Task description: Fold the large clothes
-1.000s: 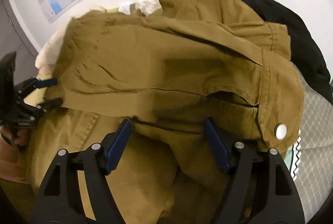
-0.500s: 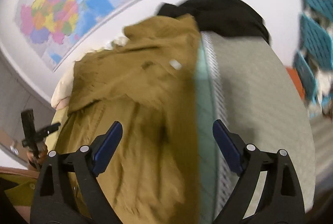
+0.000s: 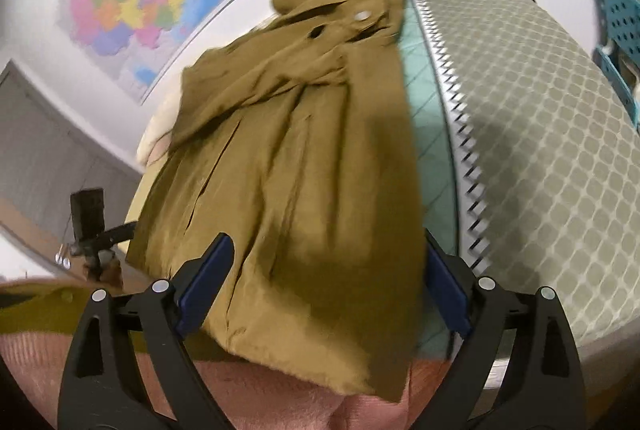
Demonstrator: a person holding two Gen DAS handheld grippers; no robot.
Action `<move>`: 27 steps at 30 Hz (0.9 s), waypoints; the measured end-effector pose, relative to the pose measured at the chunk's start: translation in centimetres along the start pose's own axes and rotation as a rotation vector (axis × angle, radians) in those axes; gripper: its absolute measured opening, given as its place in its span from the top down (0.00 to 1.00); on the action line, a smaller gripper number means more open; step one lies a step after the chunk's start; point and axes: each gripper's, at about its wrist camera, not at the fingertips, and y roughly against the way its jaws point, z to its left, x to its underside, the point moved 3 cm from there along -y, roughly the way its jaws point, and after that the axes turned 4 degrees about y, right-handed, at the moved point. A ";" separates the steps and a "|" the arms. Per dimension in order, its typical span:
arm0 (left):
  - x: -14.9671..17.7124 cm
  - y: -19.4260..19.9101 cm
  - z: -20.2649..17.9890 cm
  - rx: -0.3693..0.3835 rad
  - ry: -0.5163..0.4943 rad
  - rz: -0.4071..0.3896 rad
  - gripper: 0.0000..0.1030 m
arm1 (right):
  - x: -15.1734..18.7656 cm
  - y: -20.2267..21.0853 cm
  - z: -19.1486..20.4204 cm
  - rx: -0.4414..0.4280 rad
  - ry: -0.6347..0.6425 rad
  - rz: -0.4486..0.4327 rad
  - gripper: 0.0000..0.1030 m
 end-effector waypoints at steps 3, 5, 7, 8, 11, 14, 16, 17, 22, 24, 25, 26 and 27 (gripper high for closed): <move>0.5 -0.5 -0.7 0.005 -0.023 -0.003 0.07 | 1.0 0.1 0.5 -0.095 -0.012 0.007 0.14; 0.1 -0.6 -0.5 0.035 0.008 -0.015 0.07 | 1.2 0.1 0.6 -0.121 -0.014 -0.016 0.14; -0.4 -1.0 -0.5 0.054 0.037 -0.026 0.08 | 1.3 0.2 0.6 -0.177 -0.043 -0.040 0.23; -0.6 -1.0 -0.5 0.038 0.044 -0.034 0.11 | 1.4 -0.1 0.8 -0.195 -0.049 -0.043 0.35; -1.0 -1.3 -0.1 -0.048 0.072 -0.029 0.76 | 1.7 -0.5 1.1 -0.204 -0.052 -0.032 0.65; -1.1 -0.9 0.8 -0.034 0.107 -0.032 0.82 | 1.5 0.6 0.6 -0.227 -0.074 -0.058 0.62; -0.9 -0.6 1.1 -0.027 0.106 -0.027 0.75 | 2.1 0.5 0.7 -0.202 -0.054 -0.007 0.43; -0.8 -0.7 1.3 -0.009 0.110 -0.010 0.70 | 2.4 0.4 0.7 -0.210 -0.057 0.005 0.35; -0.6 -1.3 -0.2 0.086 0.068 0.002 0.24 | 2.8 0.1 1.4 -0.198 -0.026 -0.007 0.35; -0.7 -1.5 -0.6 0.048 0.049 0.001 0.48 | 2.8 -0.5 1.6 -0.190 -0.030 -0.002 0.76; -0.9 -1.5 -0.4 0.023 0.069 -0.004 0.85 | 2.6 -0.8 1.7 -0.207 -0.046 -0.006 0.81; -1.3 -1.5 0.1 -0.008 0.100 -0.006 0.93 | 2.3 -0.7 1.9 -0.244 -0.067 -0.018 0.85; -1.5 -1.1 0.6 0.010 0.135 -0.009 0.93 | 2.0 -0.1 2.2 -0.260 -0.063 -0.040 0.86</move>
